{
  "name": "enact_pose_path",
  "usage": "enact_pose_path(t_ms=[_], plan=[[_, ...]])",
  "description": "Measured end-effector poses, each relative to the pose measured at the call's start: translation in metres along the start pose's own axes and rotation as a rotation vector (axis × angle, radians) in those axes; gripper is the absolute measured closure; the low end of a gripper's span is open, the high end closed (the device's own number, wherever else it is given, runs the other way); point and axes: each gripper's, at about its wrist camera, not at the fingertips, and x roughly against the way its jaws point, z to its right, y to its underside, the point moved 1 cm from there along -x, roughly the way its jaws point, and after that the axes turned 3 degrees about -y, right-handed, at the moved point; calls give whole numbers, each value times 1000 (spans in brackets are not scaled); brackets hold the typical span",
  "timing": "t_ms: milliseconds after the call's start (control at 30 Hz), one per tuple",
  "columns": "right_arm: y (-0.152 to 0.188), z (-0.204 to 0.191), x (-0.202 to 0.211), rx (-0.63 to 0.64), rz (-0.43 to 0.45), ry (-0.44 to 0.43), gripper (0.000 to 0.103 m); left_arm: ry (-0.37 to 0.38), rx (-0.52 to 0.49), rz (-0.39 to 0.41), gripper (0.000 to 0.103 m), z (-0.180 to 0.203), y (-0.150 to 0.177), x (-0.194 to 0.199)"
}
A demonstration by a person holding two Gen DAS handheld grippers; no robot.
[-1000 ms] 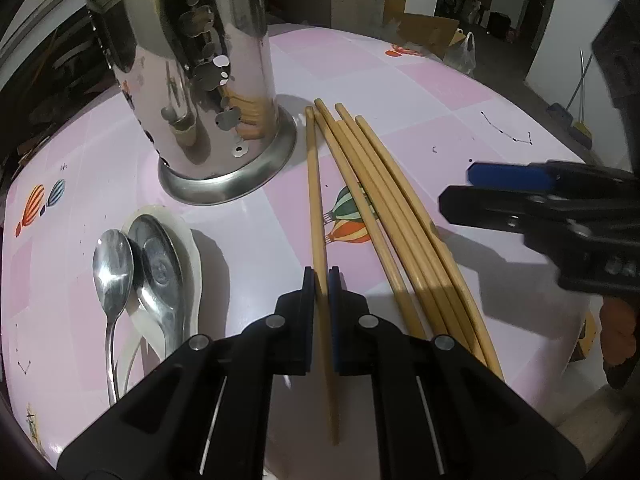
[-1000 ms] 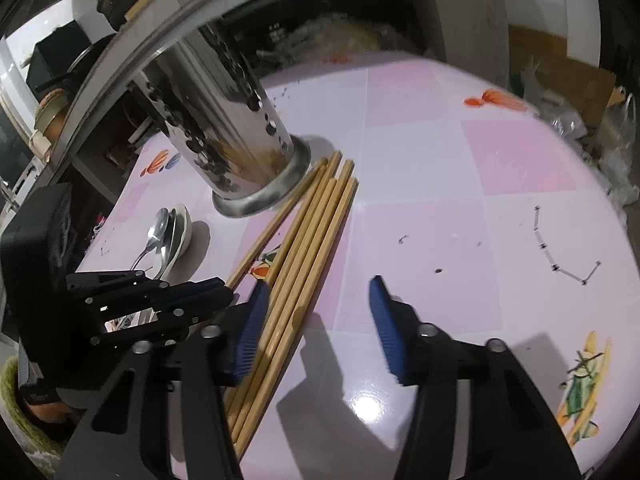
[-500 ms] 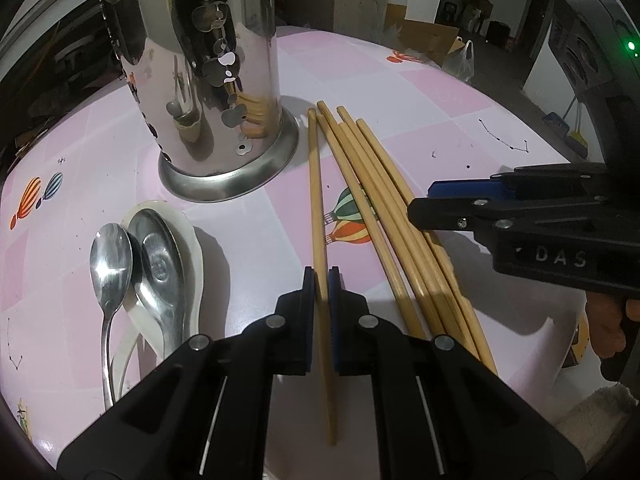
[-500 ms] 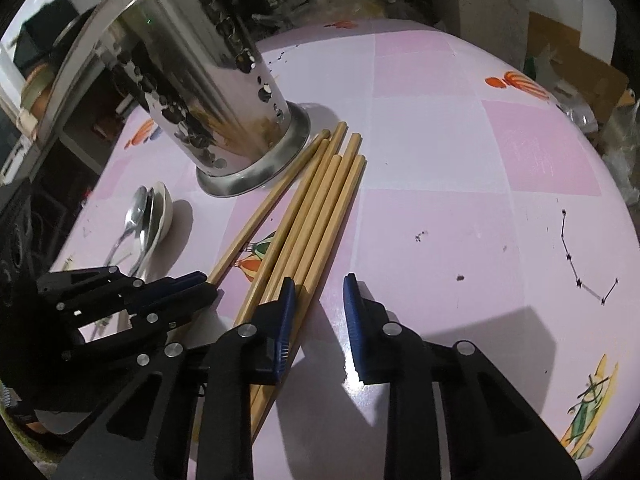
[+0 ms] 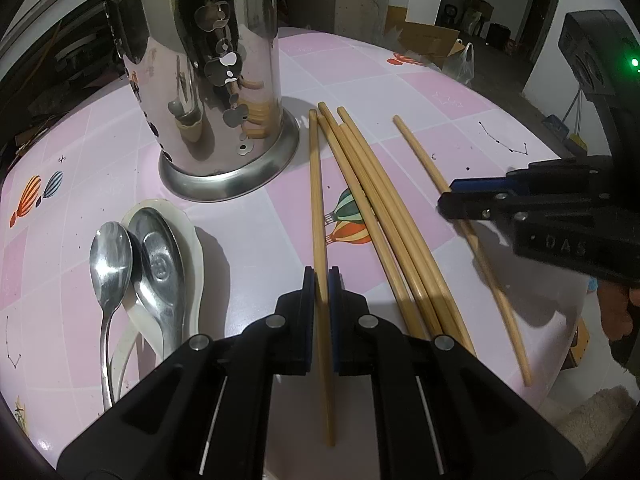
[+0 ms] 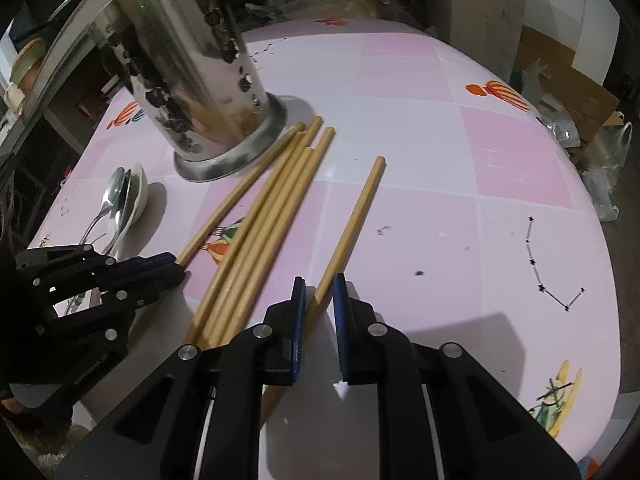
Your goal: Organize utensils
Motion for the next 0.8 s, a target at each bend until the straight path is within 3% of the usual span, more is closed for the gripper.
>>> enact_pose_path(t_ms=[267,800], plan=[[-7,-1,-5,20,-23,4,89,1,0,1,97,1,-1,0],[-23,-16,-16,62,-76,91,87,4,4,2,97,0,-1,3]])
